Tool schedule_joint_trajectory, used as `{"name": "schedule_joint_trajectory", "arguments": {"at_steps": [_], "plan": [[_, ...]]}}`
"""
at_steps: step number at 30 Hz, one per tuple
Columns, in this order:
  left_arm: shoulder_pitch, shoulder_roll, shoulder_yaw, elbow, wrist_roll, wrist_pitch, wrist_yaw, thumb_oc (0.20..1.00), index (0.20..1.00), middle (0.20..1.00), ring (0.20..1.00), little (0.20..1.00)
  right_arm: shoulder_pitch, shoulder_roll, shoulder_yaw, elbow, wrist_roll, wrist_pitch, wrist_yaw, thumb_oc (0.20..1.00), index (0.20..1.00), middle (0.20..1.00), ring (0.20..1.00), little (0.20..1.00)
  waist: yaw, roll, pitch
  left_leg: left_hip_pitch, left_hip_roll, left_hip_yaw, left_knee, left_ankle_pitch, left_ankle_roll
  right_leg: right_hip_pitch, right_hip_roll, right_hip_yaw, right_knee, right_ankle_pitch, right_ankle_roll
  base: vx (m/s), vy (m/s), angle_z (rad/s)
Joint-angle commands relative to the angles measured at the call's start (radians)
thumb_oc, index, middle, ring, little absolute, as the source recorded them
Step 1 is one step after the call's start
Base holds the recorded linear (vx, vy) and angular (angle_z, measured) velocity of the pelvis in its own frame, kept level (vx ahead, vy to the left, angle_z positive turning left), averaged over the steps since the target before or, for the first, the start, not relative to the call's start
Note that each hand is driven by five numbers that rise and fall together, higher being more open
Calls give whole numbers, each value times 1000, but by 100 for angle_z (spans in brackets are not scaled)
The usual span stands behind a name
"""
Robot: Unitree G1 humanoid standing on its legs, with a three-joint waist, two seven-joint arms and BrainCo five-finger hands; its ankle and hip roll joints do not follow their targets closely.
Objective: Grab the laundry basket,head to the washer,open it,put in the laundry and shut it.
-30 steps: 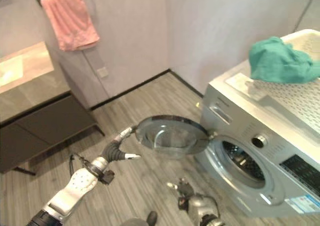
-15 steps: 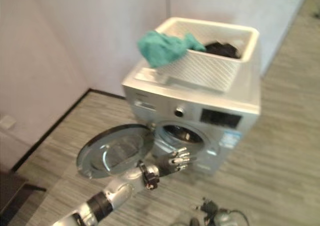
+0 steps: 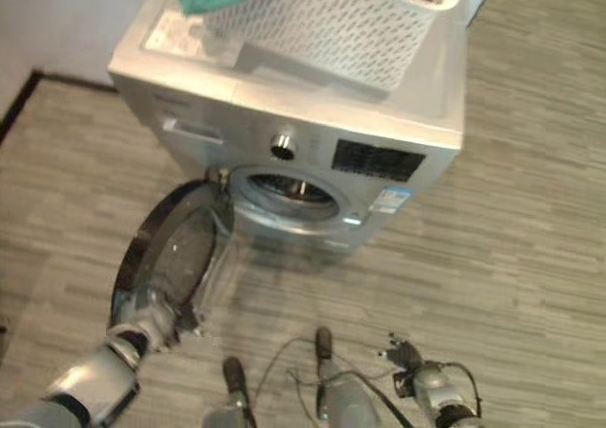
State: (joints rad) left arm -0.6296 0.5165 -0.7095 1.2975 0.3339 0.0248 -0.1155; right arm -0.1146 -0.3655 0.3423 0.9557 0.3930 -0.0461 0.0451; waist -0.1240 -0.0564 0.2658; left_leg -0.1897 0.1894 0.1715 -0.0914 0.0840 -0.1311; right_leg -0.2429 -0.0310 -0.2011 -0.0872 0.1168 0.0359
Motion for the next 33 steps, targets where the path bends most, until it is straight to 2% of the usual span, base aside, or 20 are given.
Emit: {"name": "schedule_joint_trajectory", "arguments": {"at_steps": [1,3,5,13,15,16,18,19,21,22,23,24,25,26,27,28,29,30,31,33], "plan": [[-184,55,90,15,1,-27,185,1000,1000,1000,1000,1000,19,1,-20,-22,33,-64,-25,1000,1000,1000,1000,1000,14,-24,14,42,1,-23,4,-38,17,-31,-79,-56,55,-71,76,28,-27,22],[-175,83,174,-9,-86,-40,266,1000,1000,1000,1000,1000,29,14,-20,-14,46,-76,-33,1000,1000,1000,1000,1000,28,-30,31,28,0,-31,4,-33,17,-31,-84,-66,52,-69,77,-32,-26,21],[-164,80,201,-16,-115,-44,284,1000,1000,1000,1000,1000,25,20,-20,-9,51,-80,-38,1000,1000,1000,1000,1000,31,-32,35,24,-1,-34,4,-32,17,-32,-86,-69,51,-67,78,-14,-14,9],[-59,45,274,-77,-242,-85,292,1000,1000,1000,1000,1000,15,41,-19,-2,65,-70,-41,1000,1000,1000,1000,1000,46,-16,43,40,-4,-23,4,-42,20,-24,-88,-62,62,-78,76,15,-1,2],[46,18,335,-177,-310,-124,319,1000,1000,1000,1000,1000,31,40,-46,0,67,-74,-39,1000,1000,1000,1000,1000,54,-10,43,69,-2,-12,17,-56,25,-19,-85,-44,93,-102,64,59,-37,-5],[48,18,336,-179,-310,-124,319,1000,1000,1000,1000,1000,31,39,-46,0,67,-74,-39,1000,1000,1000,1000,1000,54,-10,42,69,-2,-12,17,-56,25,-19,-85,-43,93,-103,64,71,-71,-12],[195,-37,408,-322,-393,-167,333,1000,1000,1000,1000,1000,42,41,-90,52,61,-75,-43,1000,1000,1000,1000,1000,65,-8,38,57,6,-18,114,-109,31,-20,-80,-19,138,-135,46,121,-115,-10],[315,-59,442,-416,-445,-190,304,1000,1000,1000,1000,1000,45,34,-116,95,47,-65,-40,1000,1000,1000,1000,1000,74,-7,29,46,20,-21,197,-149,33,-14,-62,2,163,-171,28,168,-153,-5],[361,-63,457,-447,-462,-190,281,1000,1000,1000,1000,1000,52,30,-125,105,40,-59,-39,1000,1000,1000,1000,1000,78,-6,25,38,32,-23,255,-163,30,1,-47,8,166,-188,17,111,-130,-8],[397,-66,463,-477,-484,-190,259,1000,1000,1000,1000,1000,65,25,-137,110,32,-52,-37,1000,1000,1000,1000,1000,90,-8,35,4,45,-51,368,-135,25,24,-24,17,173,-204,-4,77,-213,-22],[420,-78,451,-487,-487,-188,243,1000,1000,1000,1000,1000,70,10,-143,117,28,-47,-32,1000,1000,1000,1000,1000,120,-9,63,-68,29,-156,566,-77,27,61,12,22,188,-230,-36,75,-213,-21],[419,-79,450,-487,-487,-188,244,1000,1000,1000,1000,1000,70,10,-144,118,28,-48,-32,1000,1000,1000,1000,1000,119,-7,63,-73,30,-160,572,-80,26,61,14,19,188,-231,-37,12,-141,-15],[422,-80,436,-481,-477,-182,237,1000,1000,1000,1000,1000,70,8,-155,134,27,-49,-41,1000,1000,1000,1000,1000,126,-14,64,-113,12,-193,586,-48,41,65,5,7,183,-227,-43,27,-12,-5],[427,-84,431,-474,-472,-177,230,1000,1000,1000,1000,1000,75,4,-166,145,27,-48,-44,1000,1000,1000,1000,1000,131,-12,61,-135,14,-207,547,-56,43,82,-1,0,179,-239,-36,198,38,-9],[430,-92,425,-461,-467,-170,222,1000,1000,1000,1000,1000,81,1,-177,159,18,-45,-49,1000,1000,1000,1000,1000,131,-5,49,-124,34,-208,464,-97,37,111,-6,2,179,-265,-19,248,138,13],[433,-96,418,-450,-467,-168,213,1000,1000,1000,1000,1000,84,-1,-188,172,8,-45,-53,1000,1000,1000,1000,1000,129,-3,41,-123,47,-198,370,-54,42,117,-19,-4,179,-258,-15,344,322,53],[431,-102,393,-430,-458,-168,204,1000,1000,1000,1000,1000,80,-6,-211,193,9,-47,-72,1000,1000,1000,1000,1000,136,21,35,-155,76,-180,213,41,31,148,-28,-10,190,-279,-8,236,373,72],[439,-103,388,-436,-457,-166,198,1000,1000,1000,1000,1000,82,-7,-229,204,14,-45,-80,1000,1000,1000,1000,1000,138,28,32,-156,76,-164,165,57,25,157,-34,-10,195,-286,-2,331,434,65],[466,-103,402,-441,-462,-168,187,1000,1000,1000,1000,1000,85,-11,-250,217,3,-41,-79,1000,1000,1000,1000,1000,138,42,7,-122,78,-148,106,48,21,165,-38,-4,205,-296,16,181,242,32],[496,-112,410,-452,-456,-162,188,1000,1000,1000,1000,1000,94,-8,-271,242,-7,-27,-82,1000,1000,1000,1000,1000,145,52,-14,-114,61,-170,132,33,27,182,-54,6,209,-294,28,224,284,-17]]}}
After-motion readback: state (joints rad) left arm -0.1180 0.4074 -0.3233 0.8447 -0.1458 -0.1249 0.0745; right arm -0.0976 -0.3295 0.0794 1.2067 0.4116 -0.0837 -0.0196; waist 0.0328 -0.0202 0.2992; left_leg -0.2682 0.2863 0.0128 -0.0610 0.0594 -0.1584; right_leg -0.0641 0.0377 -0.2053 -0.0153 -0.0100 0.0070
